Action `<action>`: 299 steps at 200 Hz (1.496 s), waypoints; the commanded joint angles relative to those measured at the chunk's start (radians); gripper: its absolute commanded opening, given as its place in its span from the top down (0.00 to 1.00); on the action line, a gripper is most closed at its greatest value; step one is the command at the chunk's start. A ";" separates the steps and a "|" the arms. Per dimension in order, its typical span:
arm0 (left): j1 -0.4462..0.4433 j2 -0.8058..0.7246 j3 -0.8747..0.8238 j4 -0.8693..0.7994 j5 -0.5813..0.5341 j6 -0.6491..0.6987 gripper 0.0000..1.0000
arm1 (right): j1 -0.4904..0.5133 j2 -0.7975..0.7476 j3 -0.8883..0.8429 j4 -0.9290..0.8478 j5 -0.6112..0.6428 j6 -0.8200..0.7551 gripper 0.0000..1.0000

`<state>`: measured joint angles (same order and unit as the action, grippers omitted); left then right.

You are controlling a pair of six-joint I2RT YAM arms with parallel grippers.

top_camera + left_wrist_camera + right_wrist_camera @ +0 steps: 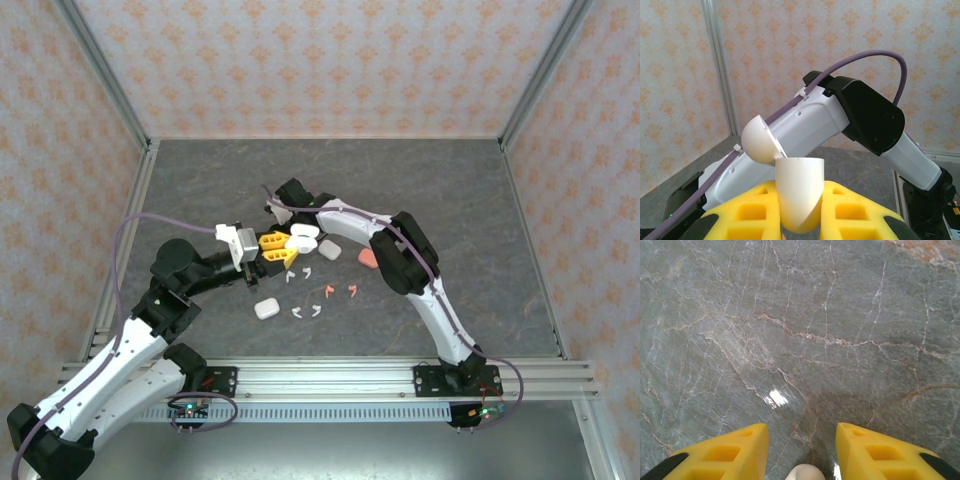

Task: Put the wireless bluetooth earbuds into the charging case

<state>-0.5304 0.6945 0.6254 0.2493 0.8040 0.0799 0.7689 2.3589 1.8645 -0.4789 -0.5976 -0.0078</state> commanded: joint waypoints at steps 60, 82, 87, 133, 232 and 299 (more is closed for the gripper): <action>-0.007 -0.010 -0.001 0.002 -0.018 0.002 1.00 | 0.013 -0.082 -0.126 -0.080 0.033 -0.049 0.64; -0.008 -0.008 0.002 -0.004 -0.020 0.003 1.00 | 0.013 -0.084 -0.138 -0.070 0.035 -0.048 0.67; -0.007 -0.007 0.003 -0.005 -0.020 0.004 1.00 | 0.013 -0.083 -0.138 -0.070 0.036 -0.049 0.68; -0.009 -0.007 0.013 -0.021 -0.023 0.008 1.00 | 0.013 -0.099 -0.143 -0.049 0.041 -0.044 0.79; -0.008 -0.007 0.012 -0.001 -0.014 0.000 1.00 | -0.121 -0.548 -0.525 0.319 0.069 0.164 0.82; -0.010 0.052 -0.006 0.074 -0.020 -0.038 1.00 | -0.175 -1.011 -0.801 0.407 0.227 0.143 0.82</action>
<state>-0.5304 0.7311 0.6254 0.2356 0.7959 0.0719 0.5865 1.4776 1.1275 -0.1322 -0.4522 0.1463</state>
